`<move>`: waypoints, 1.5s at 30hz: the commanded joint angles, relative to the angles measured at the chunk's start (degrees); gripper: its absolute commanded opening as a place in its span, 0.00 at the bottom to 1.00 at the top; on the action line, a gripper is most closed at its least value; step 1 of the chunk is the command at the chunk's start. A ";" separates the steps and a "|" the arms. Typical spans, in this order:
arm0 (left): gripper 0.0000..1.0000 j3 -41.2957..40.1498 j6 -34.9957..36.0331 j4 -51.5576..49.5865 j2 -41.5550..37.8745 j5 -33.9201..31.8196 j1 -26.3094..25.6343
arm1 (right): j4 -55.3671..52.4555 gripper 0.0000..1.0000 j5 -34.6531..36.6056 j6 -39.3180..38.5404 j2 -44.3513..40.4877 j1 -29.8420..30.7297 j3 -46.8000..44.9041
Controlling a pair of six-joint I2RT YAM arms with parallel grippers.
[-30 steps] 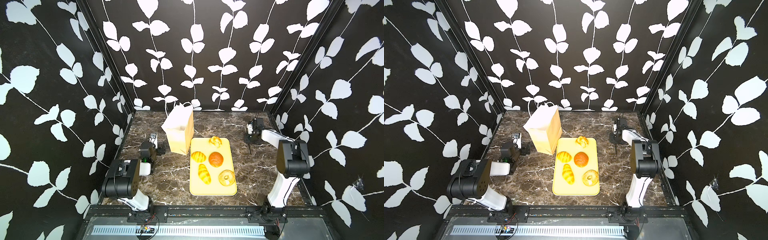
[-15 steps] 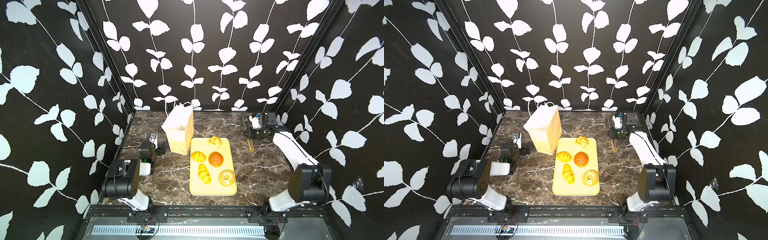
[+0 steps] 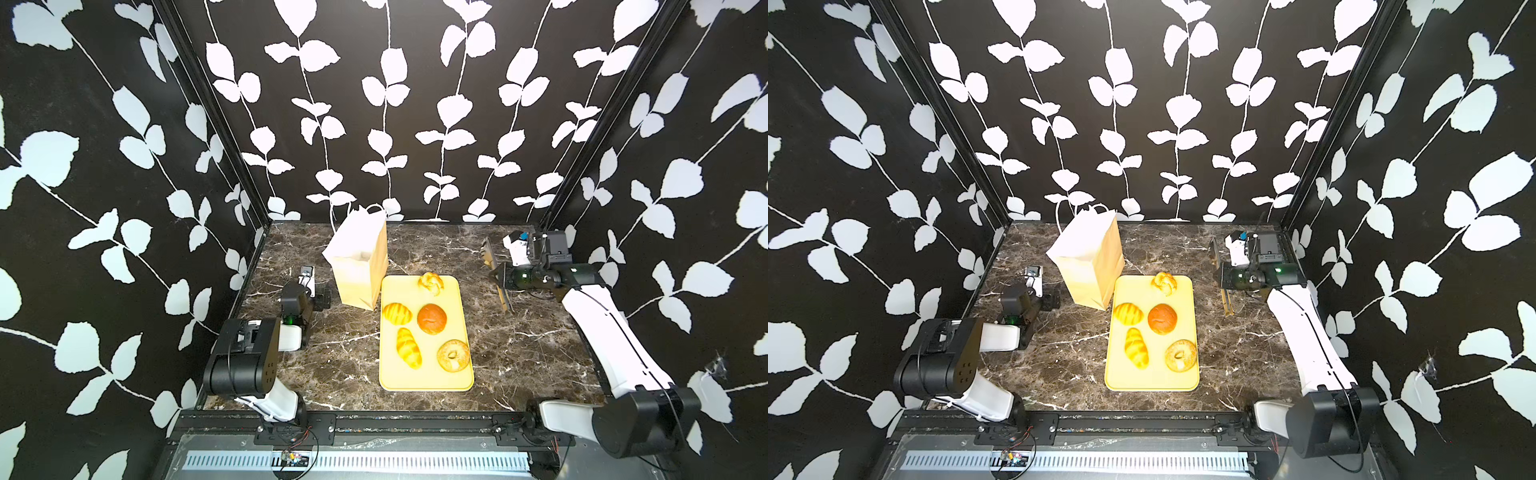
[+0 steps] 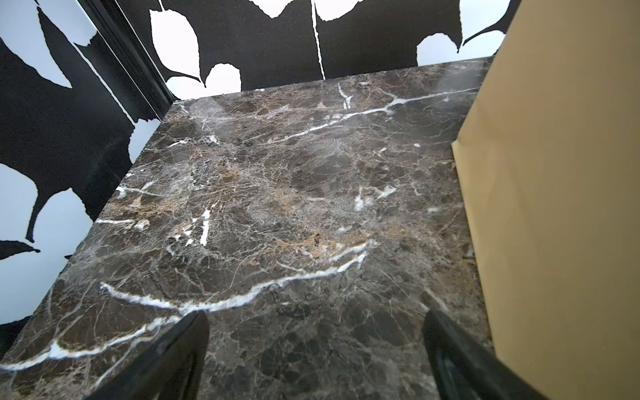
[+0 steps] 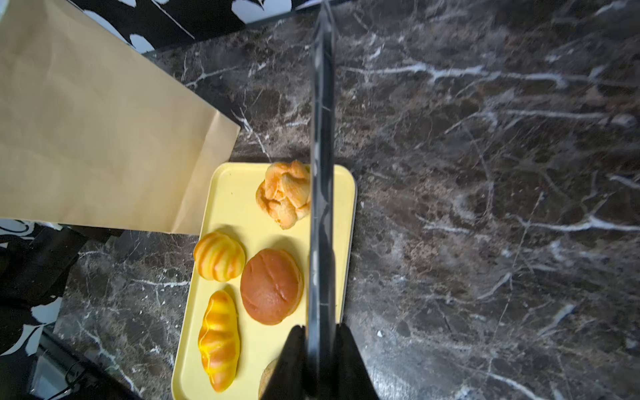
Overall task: Pack bread into a paper bag
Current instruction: Pick up the fake bread from the plate.
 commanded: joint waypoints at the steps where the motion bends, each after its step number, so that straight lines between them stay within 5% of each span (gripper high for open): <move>1: 0.98 0.57 0.27 0.02 -0.97 -0.07 -0.15 | -3.23 0.16 -2.31 1.32 -1.32 1.51 -2.46; 18: 0.98 0.60 0.27 0.08 -1.06 0.01 -0.24 | 2.82 0.32 -7.06 6.40 4.31 7.96 -10.23; 45: 0.98 0.62 0.28 0.08 -1.07 -0.07 -0.24 | 7.97 0.43 -6.60 5.59 23.20 9.35 2.72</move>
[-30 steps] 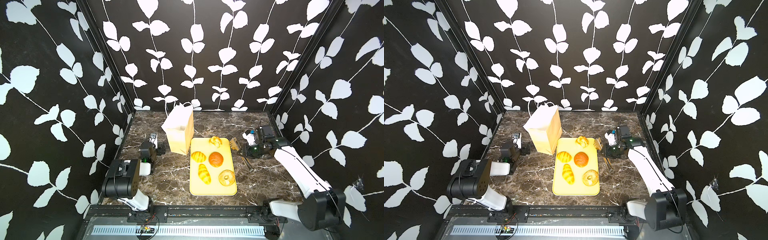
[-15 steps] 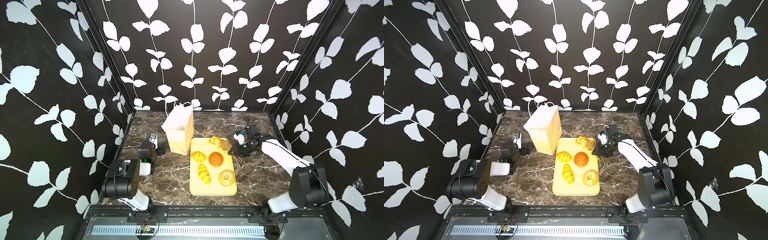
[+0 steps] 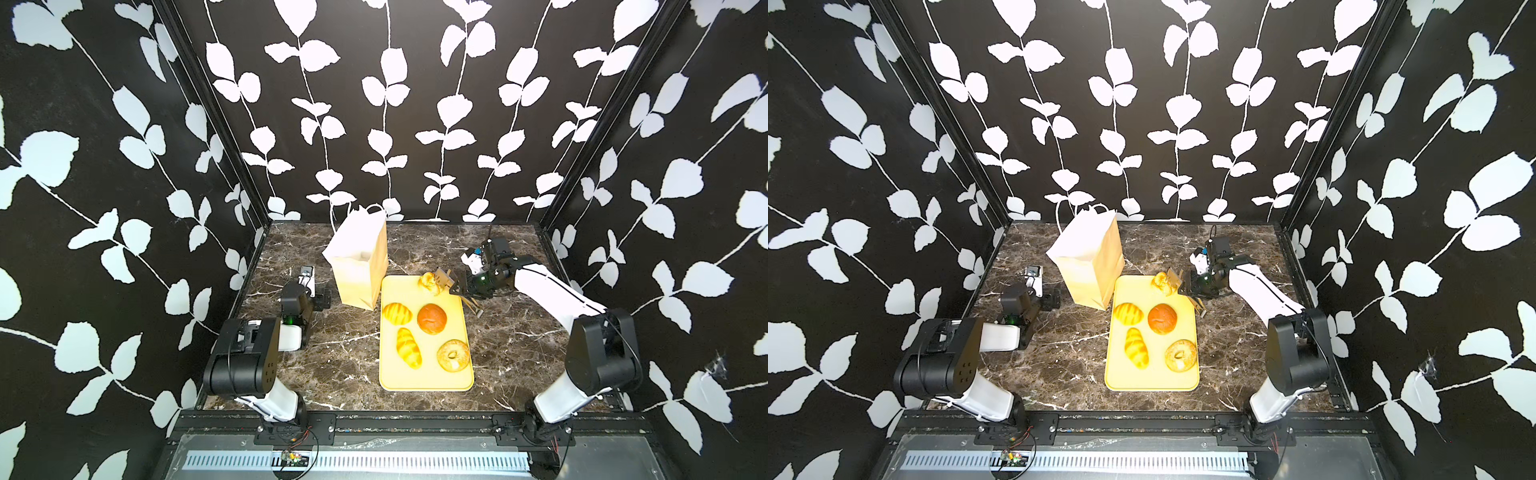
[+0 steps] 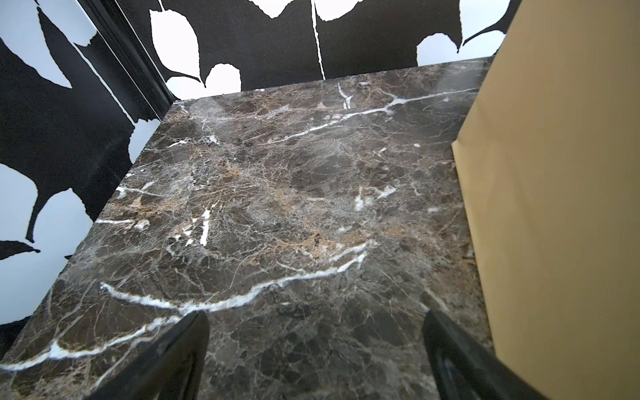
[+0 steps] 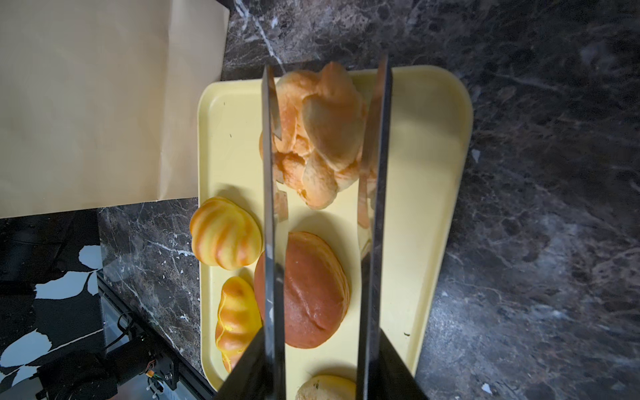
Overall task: Pack bread into a paper bag
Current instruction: Pick up the fake bread from the plate.
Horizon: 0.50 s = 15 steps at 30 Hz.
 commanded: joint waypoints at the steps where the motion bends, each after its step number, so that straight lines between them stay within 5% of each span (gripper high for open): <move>1: 0.98 0.60 0.25 0.03 -1.06 0.03 -0.19 | 0.19 0.43 -0.48 -1.00 2.29 0.42 2.37; 10: 0.98 0.62 0.22 0.07 -1.03 -0.05 -0.19 | -0.78 0.38 -2.83 -1.85 6.89 0.60 4.36; 15: 0.98 0.59 0.26 0.09 -1.01 -0.03 -0.19 | -2.19 0.00 -6.93 -2.43 8.45 1.33 7.37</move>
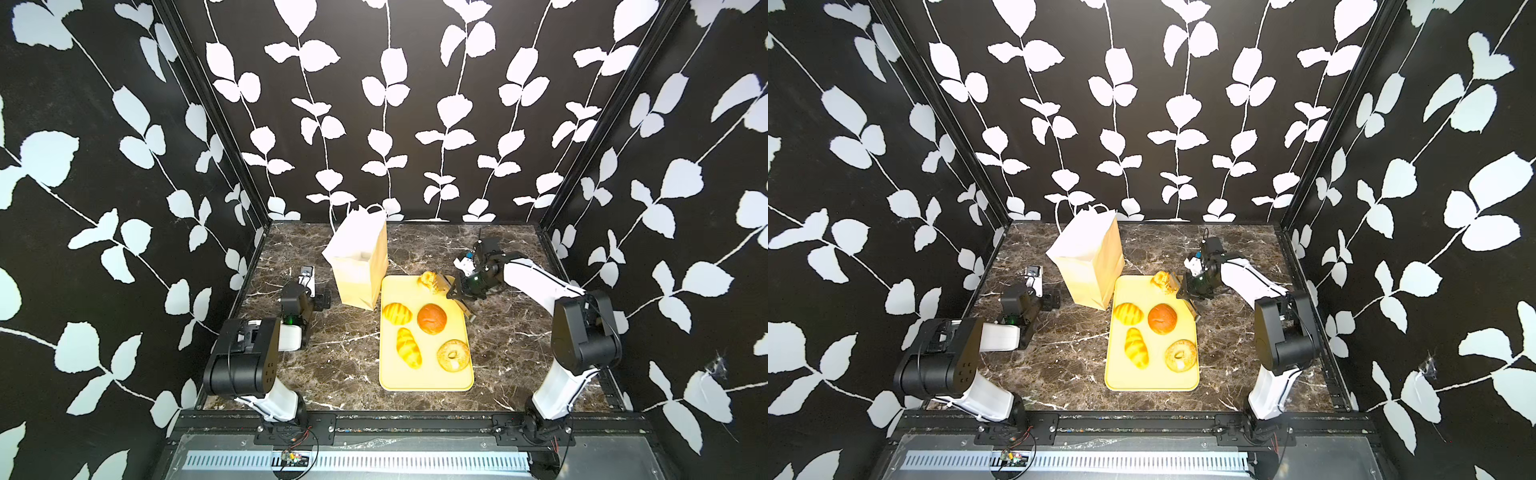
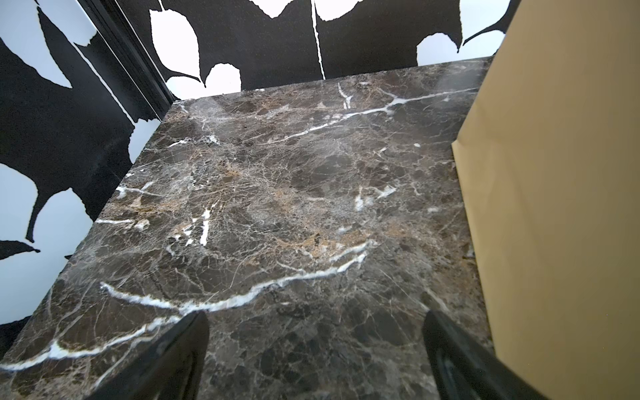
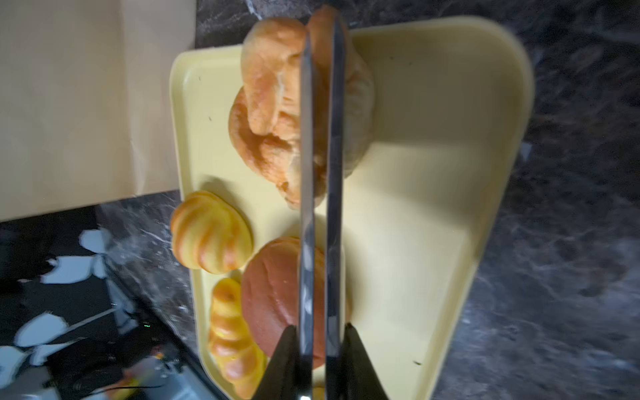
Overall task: Pack bread into a paper bag
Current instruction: Pick up the fake bread from the plate.
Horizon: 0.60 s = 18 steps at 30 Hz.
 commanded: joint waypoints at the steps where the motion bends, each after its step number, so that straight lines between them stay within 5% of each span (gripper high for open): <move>1: 0.98 0.59 0.30 -0.02 -1.11 -0.03 -0.19 | -0.76 0.00 -2.90 -0.97 0.52 0.89 3.57; 18: 0.98 0.54 0.25 -0.06 -1.06 -0.05 -0.19 | -7.36 0.00 -2.04 2.86 -15.34 8.46 9.82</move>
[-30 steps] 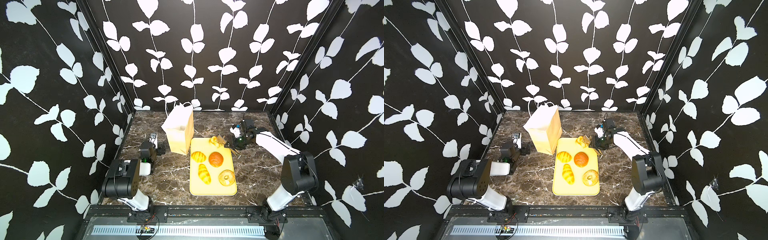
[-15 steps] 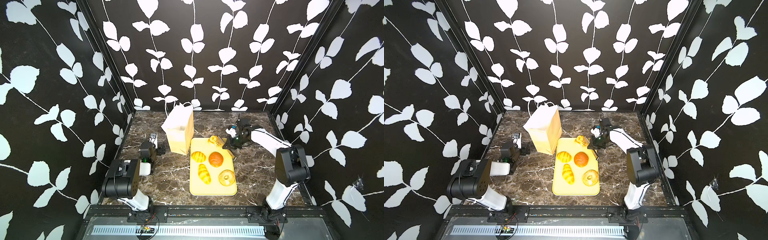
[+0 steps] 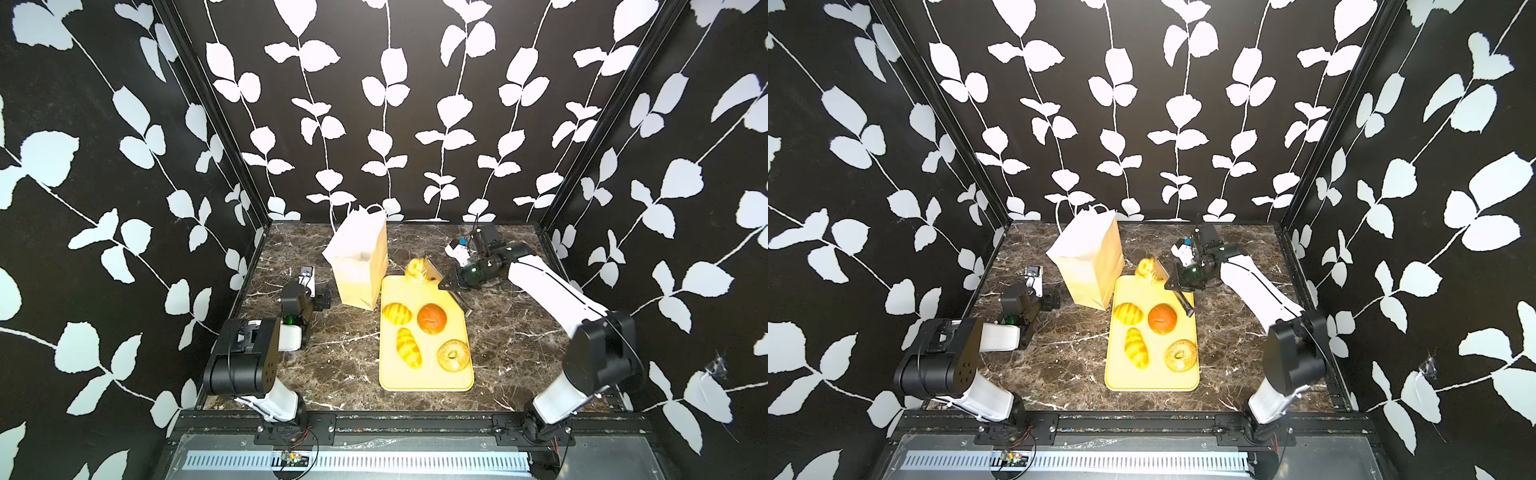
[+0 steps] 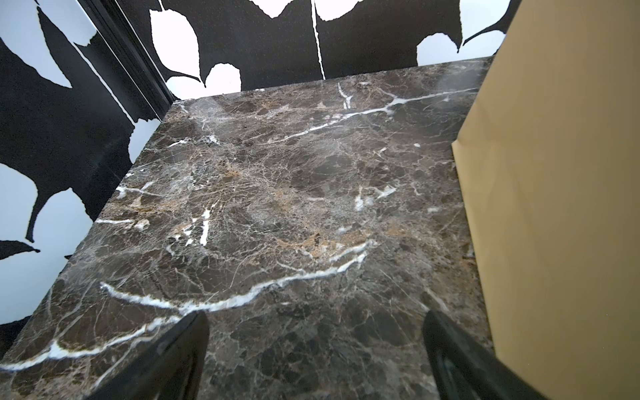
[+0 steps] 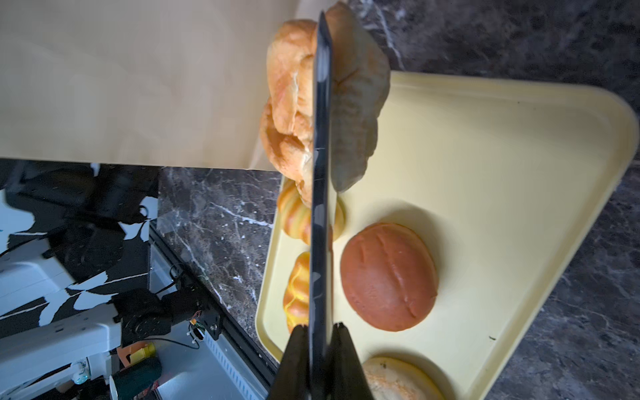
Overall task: Pack bread into a paper bag
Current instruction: Pick up the fake bread from the plate, then place the fake bread in the paper bag.
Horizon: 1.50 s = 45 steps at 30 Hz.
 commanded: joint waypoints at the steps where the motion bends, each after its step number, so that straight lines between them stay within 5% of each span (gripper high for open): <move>1: 0.99 0.61 0.33 -0.01 -1.05 -0.04 -0.19 | -1.13 0.00 -0.20 2.33 -5.25 2.80 3.74; 14: 0.98 0.57 0.23 -0.14 -1.06 -0.07 -0.19 | 0.88 0.00 0.70 5.15 -2.31 17.17 19.35; 33: 0.98 0.61 0.26 -0.19 -1.05 0.01 -0.19 | -5.12 0.00 3.06 1.34 18.43 20.93 45.76; 42: 0.98 0.56 0.20 -0.01 -1.05 -0.01 -0.15 | -10.04 0.00 8.09 -0.45 20.09 20.99 48.40; 45: 0.98 0.56 0.26 -0.06 -1.05 -0.01 -0.19 | -9.47 0.11 8.15 -0.09 19.85 20.98 48.03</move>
